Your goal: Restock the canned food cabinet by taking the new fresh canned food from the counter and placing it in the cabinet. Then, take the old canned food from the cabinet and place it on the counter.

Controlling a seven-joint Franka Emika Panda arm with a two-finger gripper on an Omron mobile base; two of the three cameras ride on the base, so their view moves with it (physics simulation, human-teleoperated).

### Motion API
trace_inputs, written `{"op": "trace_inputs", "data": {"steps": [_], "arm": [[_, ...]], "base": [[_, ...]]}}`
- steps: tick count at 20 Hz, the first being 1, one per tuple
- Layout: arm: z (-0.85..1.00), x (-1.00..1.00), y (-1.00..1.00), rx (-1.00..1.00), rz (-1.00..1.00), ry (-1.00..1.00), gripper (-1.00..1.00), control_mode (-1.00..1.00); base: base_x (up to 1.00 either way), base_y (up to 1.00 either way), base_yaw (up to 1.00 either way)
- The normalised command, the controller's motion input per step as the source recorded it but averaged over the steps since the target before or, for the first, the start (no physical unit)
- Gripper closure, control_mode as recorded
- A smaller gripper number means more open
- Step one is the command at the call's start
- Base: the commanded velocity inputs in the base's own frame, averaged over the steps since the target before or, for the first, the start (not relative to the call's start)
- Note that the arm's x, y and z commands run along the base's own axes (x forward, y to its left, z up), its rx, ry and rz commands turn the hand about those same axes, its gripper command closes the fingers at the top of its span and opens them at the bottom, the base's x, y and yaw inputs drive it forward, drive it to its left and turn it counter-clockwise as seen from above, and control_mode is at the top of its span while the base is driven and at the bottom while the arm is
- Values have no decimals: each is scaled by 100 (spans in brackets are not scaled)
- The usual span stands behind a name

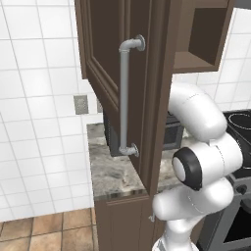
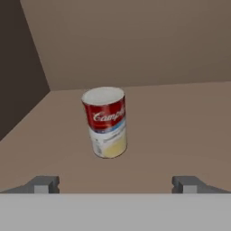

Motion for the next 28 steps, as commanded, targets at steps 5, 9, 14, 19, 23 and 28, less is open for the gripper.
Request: {"op": "trace_inputs", "data": {"steps": [5,9,14,19,23,28], "arm": [[0,38,15,0,0,4,-100,-100],[-9,36,0,0,0,1,-100,-100],[-11,32,0,0,0,1,-100,-100],[-10,31,1,0,0,0,-100,-100],[-9,27,6,0,0,0,-100,-100],[-12,22,4,-1,0,0,100,-100]], "base": [[0,0,0],[0,0,0],[0,0,0],[0,0,0],[0,0,0],[0,0,0]]}}
